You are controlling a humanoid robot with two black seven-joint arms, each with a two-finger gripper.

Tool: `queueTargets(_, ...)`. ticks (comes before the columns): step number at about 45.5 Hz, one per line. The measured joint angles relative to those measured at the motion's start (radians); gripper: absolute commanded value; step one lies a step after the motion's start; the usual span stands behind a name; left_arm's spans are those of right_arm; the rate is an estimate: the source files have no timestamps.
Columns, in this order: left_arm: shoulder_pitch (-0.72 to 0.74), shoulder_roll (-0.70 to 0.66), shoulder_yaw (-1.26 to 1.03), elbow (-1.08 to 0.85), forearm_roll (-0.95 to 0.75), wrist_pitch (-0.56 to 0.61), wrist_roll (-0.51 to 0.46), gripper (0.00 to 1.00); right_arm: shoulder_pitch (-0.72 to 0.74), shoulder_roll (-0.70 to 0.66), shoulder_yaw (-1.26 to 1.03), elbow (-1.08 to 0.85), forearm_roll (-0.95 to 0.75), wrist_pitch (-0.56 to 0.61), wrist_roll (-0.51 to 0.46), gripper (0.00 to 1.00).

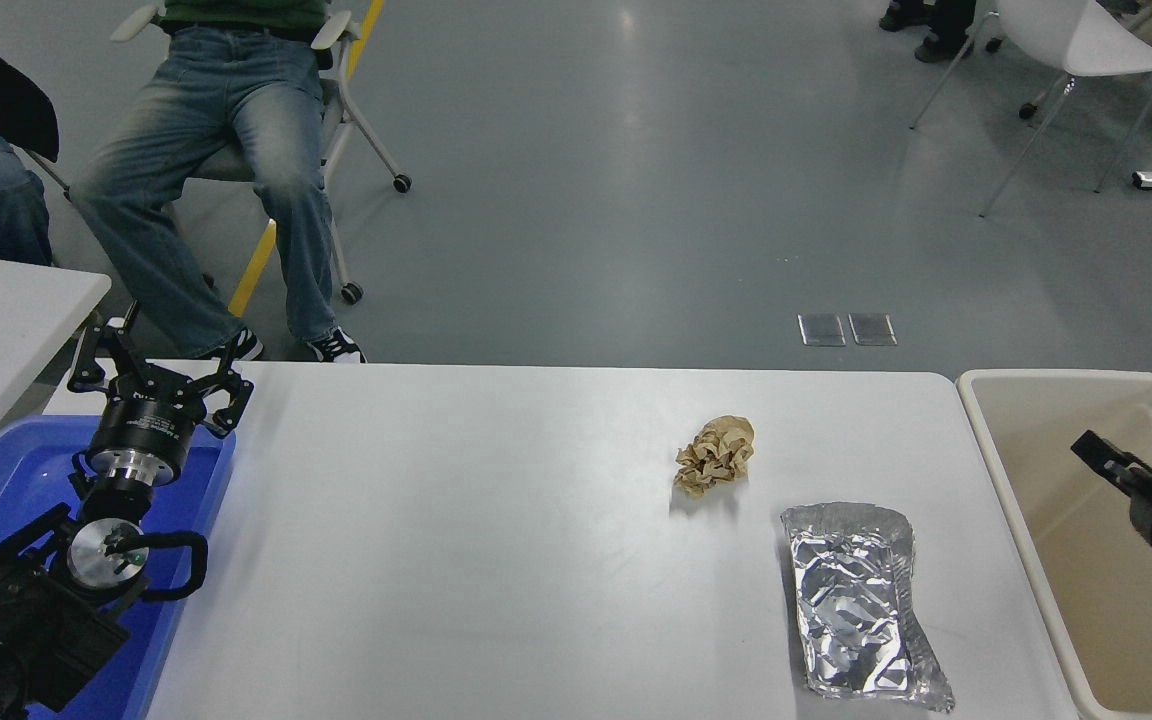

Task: Clean the table surface

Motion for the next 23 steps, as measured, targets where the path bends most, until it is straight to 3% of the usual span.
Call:
queueTargets(11,0.000,0.000,0.000,0.000,0.001,-0.001,0.000,1.00,0.030,0.042,0.021,-0.001,0.037,0.261,0.217,1.00)
queueTargets(23,0.000,0.000,0.000,0.000,0.001,-0.002,0.000,1.00,0.051,0.070,0.088,-0.001,0.058,0.457,0.318,1.00)
